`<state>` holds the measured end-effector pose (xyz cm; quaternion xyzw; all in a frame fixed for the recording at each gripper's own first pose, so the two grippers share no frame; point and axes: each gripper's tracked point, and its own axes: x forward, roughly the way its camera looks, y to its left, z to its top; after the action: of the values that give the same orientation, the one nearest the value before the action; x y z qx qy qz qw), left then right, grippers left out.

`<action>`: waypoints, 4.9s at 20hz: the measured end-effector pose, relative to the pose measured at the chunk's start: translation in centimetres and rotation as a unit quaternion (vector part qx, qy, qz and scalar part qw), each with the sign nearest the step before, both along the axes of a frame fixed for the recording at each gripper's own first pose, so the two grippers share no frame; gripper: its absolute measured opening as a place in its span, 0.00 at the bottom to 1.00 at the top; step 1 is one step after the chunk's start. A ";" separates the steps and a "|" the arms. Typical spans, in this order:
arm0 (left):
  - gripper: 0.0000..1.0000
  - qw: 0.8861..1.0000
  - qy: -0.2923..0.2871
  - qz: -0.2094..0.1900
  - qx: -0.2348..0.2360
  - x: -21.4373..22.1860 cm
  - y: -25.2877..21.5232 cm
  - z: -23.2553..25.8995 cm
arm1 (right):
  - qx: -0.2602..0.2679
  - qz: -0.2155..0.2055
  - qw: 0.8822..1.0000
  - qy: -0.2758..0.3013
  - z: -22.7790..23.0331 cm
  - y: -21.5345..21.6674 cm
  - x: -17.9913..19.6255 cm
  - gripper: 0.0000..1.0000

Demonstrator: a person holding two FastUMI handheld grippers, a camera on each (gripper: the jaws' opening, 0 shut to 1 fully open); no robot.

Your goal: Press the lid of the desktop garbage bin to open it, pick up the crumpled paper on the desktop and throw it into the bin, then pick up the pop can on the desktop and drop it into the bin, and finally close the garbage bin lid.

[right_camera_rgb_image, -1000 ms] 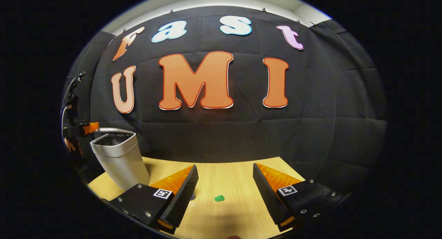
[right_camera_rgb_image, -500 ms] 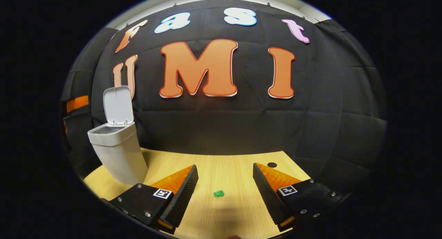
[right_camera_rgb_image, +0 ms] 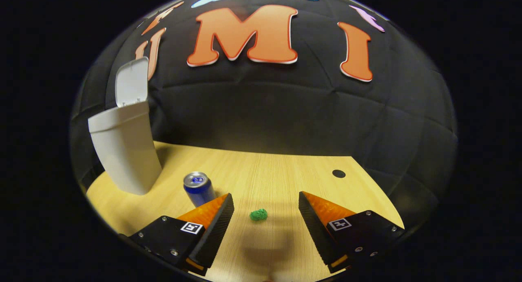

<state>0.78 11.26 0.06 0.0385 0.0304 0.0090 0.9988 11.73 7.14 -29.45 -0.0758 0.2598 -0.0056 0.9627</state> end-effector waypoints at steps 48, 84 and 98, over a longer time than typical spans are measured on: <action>0.96 0.990 0.026 0.142 -0.009 -9.1 17.4 -2.5 | 0.095 0.299 0.945 -0.090 18.6 45.4 9.9 0.19; 0.99 0.919 0.321 -0.190 0.126 15.5 -15.1 -39.9 | -0.015 -0.066 0.993 -0.101 19.8 -1.2 -2.3 0.95; 0.77 0.978 0.163 -0.132 0.021 17.0 -11.7 -21.6 | 0.037 -0.011 0.996 -0.081 17.4 4.1 -1.2 0.95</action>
<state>17.73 -0.49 -21.50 0.0638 0.1868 -0.1288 0.9718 10.50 11.26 -12.07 -0.0363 0.1819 -0.0124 0.9826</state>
